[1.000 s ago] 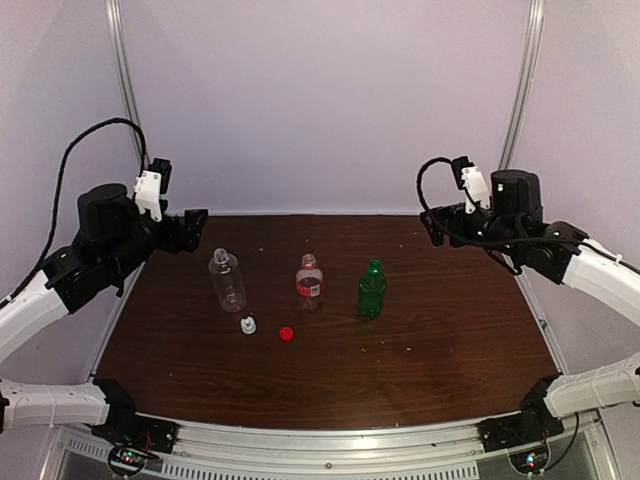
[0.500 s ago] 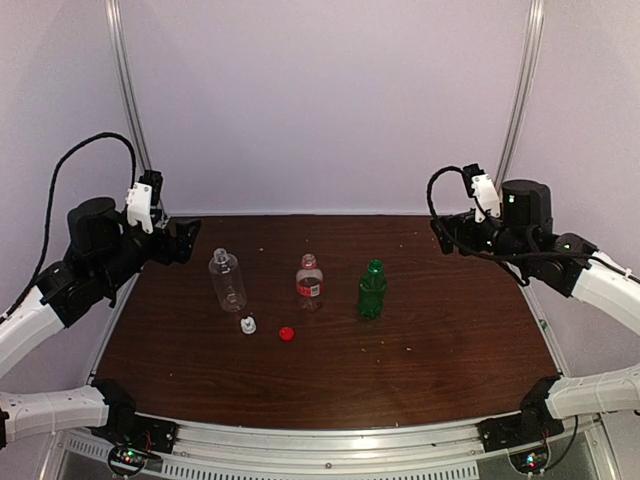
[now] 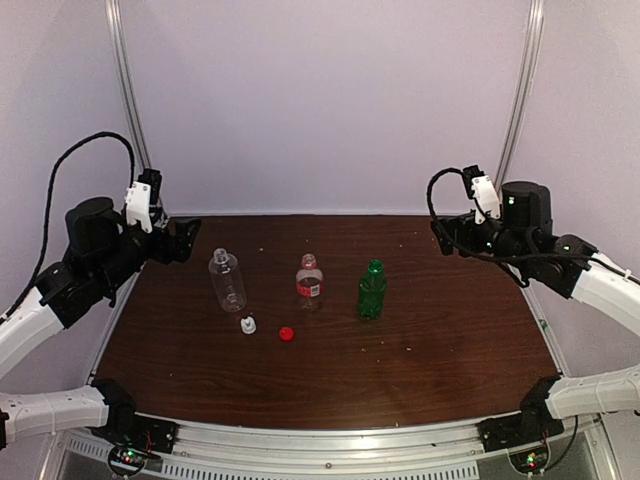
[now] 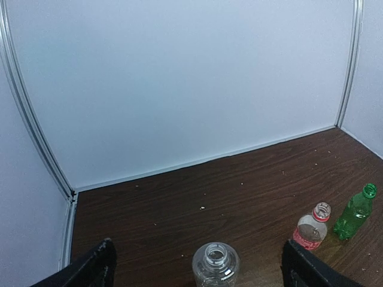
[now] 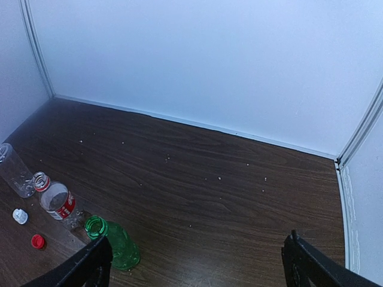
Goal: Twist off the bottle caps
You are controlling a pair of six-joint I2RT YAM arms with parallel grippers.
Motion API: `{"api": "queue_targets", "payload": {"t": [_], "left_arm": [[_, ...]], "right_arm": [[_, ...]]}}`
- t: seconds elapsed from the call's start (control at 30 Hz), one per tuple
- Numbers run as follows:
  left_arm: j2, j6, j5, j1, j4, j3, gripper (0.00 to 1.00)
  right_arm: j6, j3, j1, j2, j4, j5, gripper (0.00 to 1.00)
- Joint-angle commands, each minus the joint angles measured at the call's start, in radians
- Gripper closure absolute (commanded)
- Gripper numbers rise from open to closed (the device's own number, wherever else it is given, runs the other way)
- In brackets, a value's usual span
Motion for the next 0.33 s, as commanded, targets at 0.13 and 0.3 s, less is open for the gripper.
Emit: {"api": "queue_targets", "payload": {"t": [0.13, 0.3], "left_arm": [[-0.018, 0.010, 0.017, 0.007, 0.050, -0.007, 0.02], [-0.019, 0.010, 0.017, 0.007, 0.050, -0.007, 0.02]], "right_arm": [[0.008, -0.007, -0.005, -0.003, 0.025, 0.031, 0.00], [0.008, -0.006, -0.005, 0.003, 0.021, 0.030, 0.00]]}}
